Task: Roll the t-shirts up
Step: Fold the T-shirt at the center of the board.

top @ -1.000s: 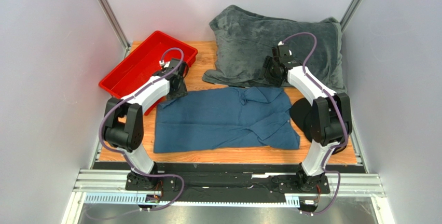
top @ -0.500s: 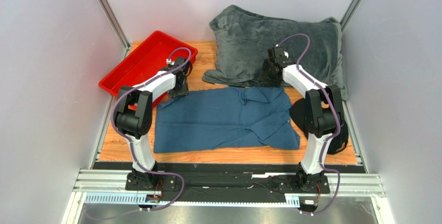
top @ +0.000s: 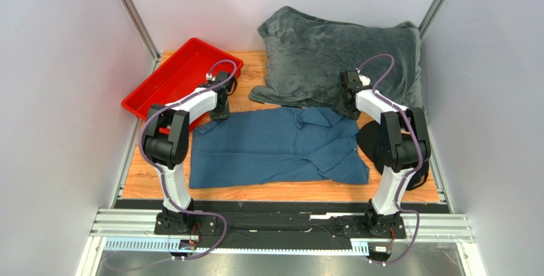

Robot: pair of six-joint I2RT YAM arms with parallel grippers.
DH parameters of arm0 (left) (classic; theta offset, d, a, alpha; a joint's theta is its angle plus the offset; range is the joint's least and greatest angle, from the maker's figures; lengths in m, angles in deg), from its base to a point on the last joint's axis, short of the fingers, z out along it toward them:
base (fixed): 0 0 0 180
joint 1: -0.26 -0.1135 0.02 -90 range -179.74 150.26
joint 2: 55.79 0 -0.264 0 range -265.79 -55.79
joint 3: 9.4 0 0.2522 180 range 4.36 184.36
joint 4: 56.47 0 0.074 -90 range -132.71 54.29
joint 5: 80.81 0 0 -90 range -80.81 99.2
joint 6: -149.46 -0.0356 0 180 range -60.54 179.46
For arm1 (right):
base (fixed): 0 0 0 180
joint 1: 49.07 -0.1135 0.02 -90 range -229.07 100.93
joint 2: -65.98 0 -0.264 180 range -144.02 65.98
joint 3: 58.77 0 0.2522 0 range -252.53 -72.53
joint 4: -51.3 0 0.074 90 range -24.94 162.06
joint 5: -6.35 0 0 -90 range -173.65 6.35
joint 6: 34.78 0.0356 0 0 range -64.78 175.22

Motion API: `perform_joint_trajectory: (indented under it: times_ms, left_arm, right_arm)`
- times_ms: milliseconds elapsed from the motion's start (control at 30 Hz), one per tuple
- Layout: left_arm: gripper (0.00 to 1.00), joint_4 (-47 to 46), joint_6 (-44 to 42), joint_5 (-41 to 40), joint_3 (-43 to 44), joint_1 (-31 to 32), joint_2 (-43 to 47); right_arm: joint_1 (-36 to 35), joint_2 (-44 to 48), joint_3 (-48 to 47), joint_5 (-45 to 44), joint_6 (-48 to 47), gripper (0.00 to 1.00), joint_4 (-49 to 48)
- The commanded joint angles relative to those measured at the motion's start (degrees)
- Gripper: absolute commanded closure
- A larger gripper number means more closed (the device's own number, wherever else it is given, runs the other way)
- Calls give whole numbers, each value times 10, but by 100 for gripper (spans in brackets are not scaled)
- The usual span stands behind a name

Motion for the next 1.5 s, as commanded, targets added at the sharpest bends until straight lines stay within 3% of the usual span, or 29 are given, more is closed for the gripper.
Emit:
perform_joint_trajectory:
  times_ms: [0,167,267,333,400,500,633,800,967,1100,1333,1467]
  left_arm:
    - [71,-11,-9,-2,22,-1,-10]
    - [82,-11,-7,-3,21,-1,-8]
    - [91,-13,-7,-5,20,-1,-5]
    - [100,-14,-10,-8,19,-1,-2]
    - [100,-17,-12,-8,16,-1,2]
    - [100,-22,-14,-3,11,-1,12]
    - [93,-41,-14,13,-5,-1,44]
    - [68,-53,-31,16,-6,-1,60]
    - [62,-55,-43,14,-3,-1,52]
    - [52,-58,-62,34,8,-1,27]
    - [51,-53,-58,56,21,0,-12]
    - [57,-53,-49,63,20,-1,-24]
  right_arm:
    - [11,25,9,-13,16,42,-40]
    - [13,20,13,-11,26,49,-69]
    - [13,23,15,-11,32,59,-79]
    - [13,21,12,-12,32,73,-82]
    - [16,20,11,-11,33,85,-81]
    - [19,30,16,-14,35,87,-77]
    - [26,53,30,-21,36,100,-77]
    - [41,82,44,-20,35,100,-74]
    - [42,92,43,-20,31,100,-68]
    - [43,88,41,-14,30,100,-67]
    - [44,90,44,-11,28,100,-68]
    - [46,92,45,-7,27,100,-68]
